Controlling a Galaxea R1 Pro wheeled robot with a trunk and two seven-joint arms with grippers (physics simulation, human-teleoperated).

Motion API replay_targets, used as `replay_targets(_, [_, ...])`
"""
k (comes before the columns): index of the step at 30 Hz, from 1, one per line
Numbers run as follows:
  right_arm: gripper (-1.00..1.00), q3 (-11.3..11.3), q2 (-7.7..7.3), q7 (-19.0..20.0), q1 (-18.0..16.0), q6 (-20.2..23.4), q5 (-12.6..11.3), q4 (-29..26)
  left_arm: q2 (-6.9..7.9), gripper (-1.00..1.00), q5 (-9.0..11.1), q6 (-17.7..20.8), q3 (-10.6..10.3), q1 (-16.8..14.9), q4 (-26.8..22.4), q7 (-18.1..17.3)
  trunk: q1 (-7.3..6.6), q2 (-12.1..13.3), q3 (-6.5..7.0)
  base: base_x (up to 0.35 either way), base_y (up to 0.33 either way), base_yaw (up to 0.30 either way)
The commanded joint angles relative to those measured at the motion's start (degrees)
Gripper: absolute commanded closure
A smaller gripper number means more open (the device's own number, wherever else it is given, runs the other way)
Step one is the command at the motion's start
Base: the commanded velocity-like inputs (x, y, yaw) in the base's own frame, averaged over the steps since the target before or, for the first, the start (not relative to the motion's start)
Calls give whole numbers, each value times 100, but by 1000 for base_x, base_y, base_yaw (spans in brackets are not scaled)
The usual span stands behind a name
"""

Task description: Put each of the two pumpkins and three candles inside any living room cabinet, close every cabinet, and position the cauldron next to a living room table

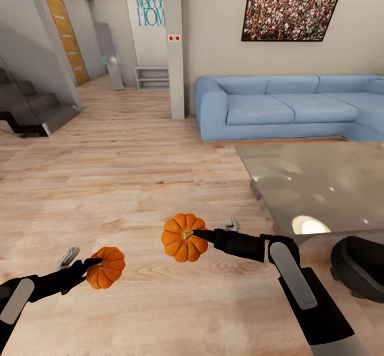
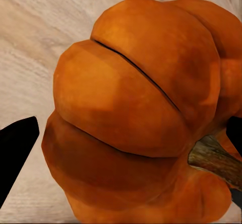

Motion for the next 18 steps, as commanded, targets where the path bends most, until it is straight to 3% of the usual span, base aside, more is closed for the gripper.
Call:
replay_targets(1, [100,3,-2,57,-5,16,-25,-2,-2,100,13,39,17,-2,0,-17,-27,39,21,-311,96,-219])
replay_targets(18, [100,-5,-3,57,-5,17,-28,56,7,100,13,99,43,7,4,-17,-400,721,442,-312,96,-220])
